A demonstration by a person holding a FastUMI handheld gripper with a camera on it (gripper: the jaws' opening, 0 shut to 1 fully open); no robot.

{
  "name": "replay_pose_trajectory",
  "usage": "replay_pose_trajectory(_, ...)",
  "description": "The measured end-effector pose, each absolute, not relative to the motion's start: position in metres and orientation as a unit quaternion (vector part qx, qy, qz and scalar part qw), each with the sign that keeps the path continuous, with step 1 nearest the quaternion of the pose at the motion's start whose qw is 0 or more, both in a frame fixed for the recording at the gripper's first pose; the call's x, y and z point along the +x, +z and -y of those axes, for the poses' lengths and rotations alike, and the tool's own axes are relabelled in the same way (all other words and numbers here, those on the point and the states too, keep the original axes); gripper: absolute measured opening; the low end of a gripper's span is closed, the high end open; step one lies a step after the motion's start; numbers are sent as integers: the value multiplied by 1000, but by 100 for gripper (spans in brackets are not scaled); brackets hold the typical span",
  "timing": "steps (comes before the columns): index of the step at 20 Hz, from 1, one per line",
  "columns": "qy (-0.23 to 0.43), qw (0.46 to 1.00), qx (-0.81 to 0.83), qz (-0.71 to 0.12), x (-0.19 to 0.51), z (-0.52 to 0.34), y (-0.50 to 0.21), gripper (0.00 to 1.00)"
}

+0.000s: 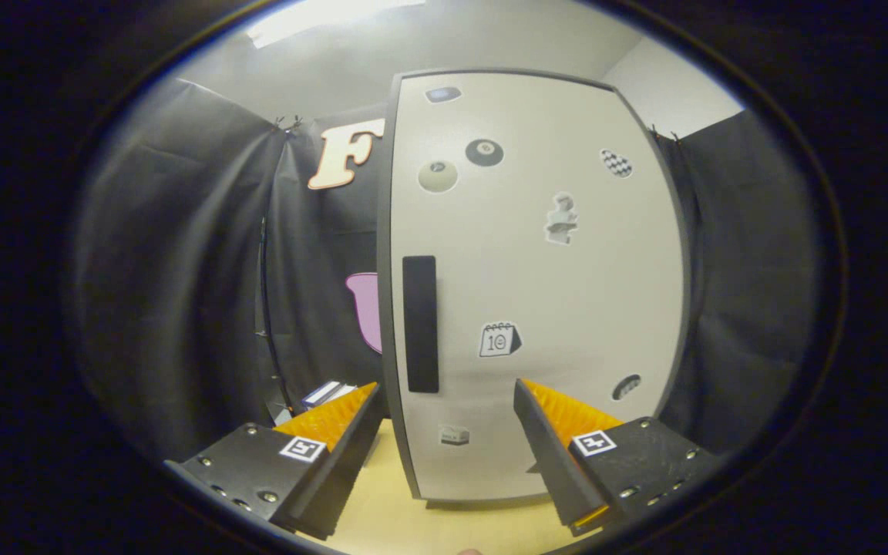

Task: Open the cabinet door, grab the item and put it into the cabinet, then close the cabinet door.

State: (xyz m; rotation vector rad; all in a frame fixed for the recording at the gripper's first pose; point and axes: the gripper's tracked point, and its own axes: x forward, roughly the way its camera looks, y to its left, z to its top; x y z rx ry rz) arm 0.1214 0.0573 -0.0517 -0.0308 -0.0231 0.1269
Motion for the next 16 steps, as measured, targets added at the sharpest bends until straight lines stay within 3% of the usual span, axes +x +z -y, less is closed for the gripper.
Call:
replay_pose_trajectory(8, -11, 999, -38, 20, -3, 12, -44, 100)
replay_pose_trajectory(16, -9, 999, -31, 11, -57, 17, -43, 100)
